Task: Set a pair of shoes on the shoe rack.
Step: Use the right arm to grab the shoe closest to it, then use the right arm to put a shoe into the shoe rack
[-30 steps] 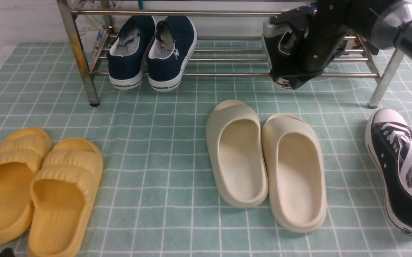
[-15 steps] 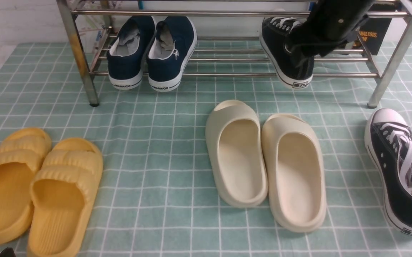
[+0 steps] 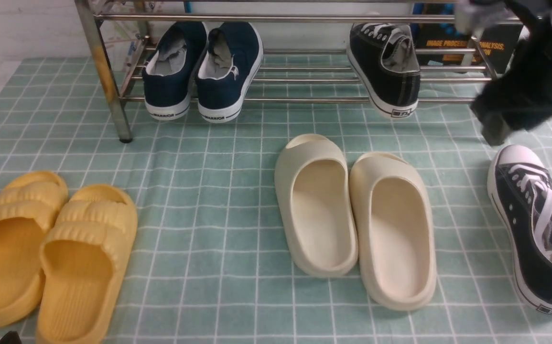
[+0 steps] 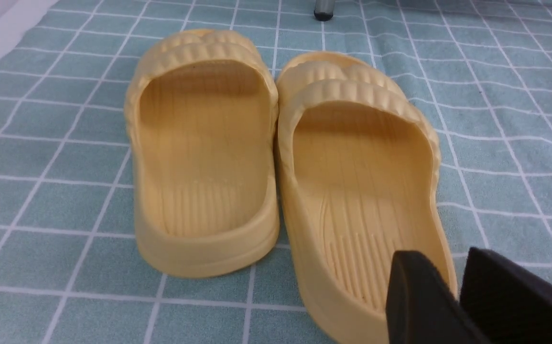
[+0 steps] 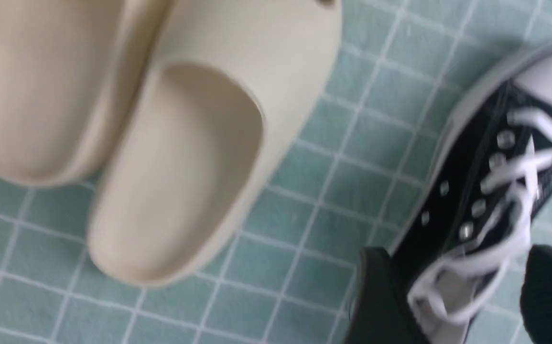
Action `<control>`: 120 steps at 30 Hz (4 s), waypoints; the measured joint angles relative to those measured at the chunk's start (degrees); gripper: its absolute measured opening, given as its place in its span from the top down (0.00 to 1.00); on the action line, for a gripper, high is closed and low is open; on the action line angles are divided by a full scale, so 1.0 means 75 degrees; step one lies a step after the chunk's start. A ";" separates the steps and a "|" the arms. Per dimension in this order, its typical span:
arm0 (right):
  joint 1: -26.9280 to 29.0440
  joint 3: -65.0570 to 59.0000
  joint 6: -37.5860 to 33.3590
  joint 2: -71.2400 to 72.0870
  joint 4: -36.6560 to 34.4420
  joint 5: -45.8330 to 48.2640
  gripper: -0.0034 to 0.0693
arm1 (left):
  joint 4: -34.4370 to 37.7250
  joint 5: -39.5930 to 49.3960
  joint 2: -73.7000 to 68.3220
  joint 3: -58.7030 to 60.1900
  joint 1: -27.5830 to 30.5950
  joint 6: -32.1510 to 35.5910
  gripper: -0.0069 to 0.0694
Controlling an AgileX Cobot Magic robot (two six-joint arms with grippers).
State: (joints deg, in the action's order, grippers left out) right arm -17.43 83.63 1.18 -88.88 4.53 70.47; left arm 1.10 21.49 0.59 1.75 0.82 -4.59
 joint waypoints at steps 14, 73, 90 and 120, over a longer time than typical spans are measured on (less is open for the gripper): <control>0.0018 -0.3563 0.2094 0.0297 0.0961 -0.2360 0.42 | 0.0000 0.0000 0.0000 0.0000 0.0000 0.0000 0.68; 0.0949 0.3810 -0.1352 -0.3638 -0.0604 -0.0371 0.93 | 0.0000 0.0000 0.0000 0.0000 0.0000 0.0000 0.61; 0.0949 0.7013 -0.1397 -0.6001 -0.0553 -0.0352 0.93 | 0.0000 0.0000 0.0000 0.0000 0.0000 0.0000 0.61; 0.1029 0.6185 -0.1386 -0.4370 -0.0769 0.0149 0.44 | 0.0000 0.0000 0.0000 0.0000 0.0000 0.0000 0.60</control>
State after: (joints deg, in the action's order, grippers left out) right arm -9.71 130.02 -9.22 -121.65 -1.24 71.59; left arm 1.10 21.49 0.59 1.75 0.82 -4.59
